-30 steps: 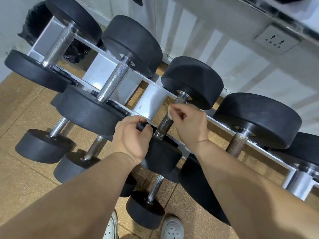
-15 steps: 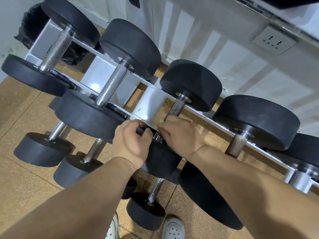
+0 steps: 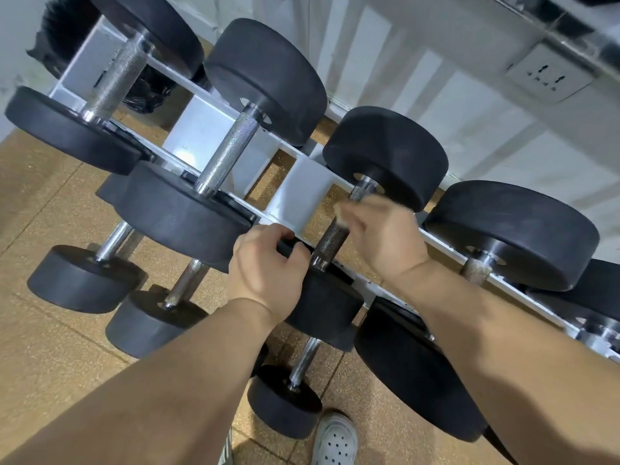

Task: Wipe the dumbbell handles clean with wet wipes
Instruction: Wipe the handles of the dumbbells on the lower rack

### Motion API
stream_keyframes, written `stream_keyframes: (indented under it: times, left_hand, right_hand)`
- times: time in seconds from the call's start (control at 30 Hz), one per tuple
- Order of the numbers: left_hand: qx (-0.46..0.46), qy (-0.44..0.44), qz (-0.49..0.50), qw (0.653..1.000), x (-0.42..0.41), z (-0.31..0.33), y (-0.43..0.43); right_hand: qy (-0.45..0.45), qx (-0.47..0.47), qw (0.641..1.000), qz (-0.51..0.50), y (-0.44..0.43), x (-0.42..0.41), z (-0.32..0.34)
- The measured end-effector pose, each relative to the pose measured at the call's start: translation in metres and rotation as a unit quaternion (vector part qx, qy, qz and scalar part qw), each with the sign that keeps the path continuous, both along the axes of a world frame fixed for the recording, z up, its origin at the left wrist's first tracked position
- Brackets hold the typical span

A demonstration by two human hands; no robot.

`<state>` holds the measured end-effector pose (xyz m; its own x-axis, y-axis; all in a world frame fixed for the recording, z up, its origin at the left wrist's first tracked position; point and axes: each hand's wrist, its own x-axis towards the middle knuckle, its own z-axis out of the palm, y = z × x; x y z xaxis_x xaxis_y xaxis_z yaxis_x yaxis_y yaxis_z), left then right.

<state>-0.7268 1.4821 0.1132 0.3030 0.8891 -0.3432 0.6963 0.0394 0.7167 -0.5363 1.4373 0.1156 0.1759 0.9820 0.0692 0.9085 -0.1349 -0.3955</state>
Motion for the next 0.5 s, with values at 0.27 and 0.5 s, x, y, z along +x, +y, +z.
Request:
stream_keyframes:
  times: [0.27,0.5]
  left_hand:
    - [-0.002,0.006,0.009,1.0,0.002,0.001,-0.001]
    - [-0.002,0.023,-0.004,1.0,0.002,0.005,-0.002]
  right_hand:
    - [0.058,-0.05,0.995,0.06,-0.021,-0.03,0.001]
    - [0.008,0.055,0.993,-0.103,0.003,-0.003,0.0]
